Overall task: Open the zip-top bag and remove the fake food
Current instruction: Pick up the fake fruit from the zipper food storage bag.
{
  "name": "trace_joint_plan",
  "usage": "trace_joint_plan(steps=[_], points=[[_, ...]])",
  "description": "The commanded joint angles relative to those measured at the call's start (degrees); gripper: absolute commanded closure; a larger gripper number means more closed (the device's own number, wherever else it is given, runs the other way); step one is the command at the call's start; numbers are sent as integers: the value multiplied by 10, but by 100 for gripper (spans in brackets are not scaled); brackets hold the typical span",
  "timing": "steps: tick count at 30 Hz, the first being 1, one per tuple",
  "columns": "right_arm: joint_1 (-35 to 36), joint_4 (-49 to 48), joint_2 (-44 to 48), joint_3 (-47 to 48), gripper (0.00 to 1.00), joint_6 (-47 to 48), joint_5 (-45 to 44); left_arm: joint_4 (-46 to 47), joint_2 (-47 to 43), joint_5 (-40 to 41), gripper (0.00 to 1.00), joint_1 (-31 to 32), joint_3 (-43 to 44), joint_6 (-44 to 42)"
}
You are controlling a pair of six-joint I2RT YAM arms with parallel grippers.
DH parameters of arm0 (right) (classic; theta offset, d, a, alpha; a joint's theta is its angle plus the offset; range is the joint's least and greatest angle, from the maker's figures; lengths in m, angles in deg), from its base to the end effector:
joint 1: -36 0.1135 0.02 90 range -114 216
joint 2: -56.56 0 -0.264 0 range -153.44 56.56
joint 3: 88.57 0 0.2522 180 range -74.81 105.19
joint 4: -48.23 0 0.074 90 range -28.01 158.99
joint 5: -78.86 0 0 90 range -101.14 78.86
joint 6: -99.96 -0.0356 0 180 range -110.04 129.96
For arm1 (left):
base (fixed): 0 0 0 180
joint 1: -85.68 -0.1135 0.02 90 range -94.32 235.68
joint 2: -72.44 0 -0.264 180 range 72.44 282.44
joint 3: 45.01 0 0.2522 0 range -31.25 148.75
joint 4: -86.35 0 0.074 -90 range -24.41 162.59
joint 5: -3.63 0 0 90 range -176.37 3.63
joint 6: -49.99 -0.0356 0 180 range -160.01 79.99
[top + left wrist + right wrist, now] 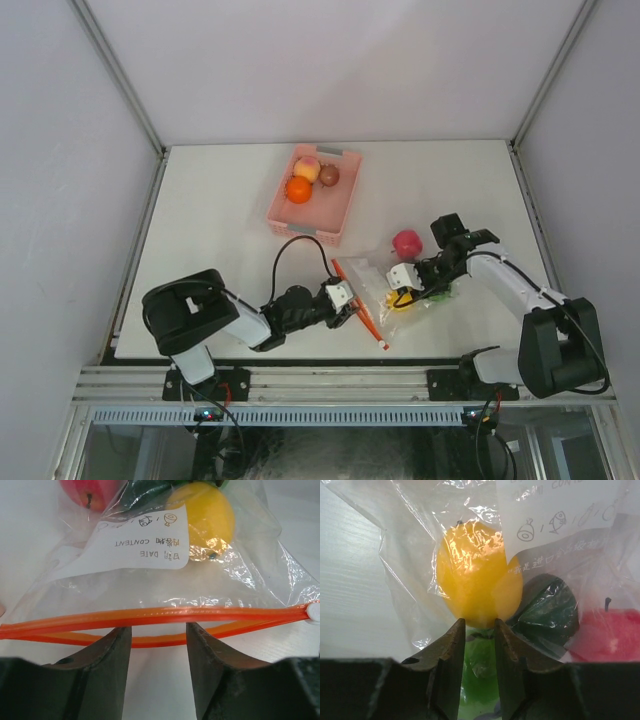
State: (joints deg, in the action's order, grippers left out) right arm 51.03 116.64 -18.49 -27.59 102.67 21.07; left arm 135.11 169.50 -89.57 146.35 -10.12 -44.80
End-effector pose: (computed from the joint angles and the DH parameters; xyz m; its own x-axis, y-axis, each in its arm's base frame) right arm 0.1980 0.0728 0.2040 0.3317 -0.7860 -0.5217 -0.9429 -0.2946 -0.1557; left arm 0.1338 -0.2422 0.1271 -0.0383 0.2384 -0.9704 0.9034 0.4233 0.0683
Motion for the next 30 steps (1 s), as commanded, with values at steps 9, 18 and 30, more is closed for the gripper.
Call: trace_joint_plan(steps=[9,18,30], points=[[25,-3,-47,45,88,-68,33,84,42,-18,40,8,34,-61],[33,-5,-71,62,89,-102,76,112,68,-15,23,14,41,-75],[44,-26,-95,69,89,-139,68,115,108,1,7,20,87,-80]])
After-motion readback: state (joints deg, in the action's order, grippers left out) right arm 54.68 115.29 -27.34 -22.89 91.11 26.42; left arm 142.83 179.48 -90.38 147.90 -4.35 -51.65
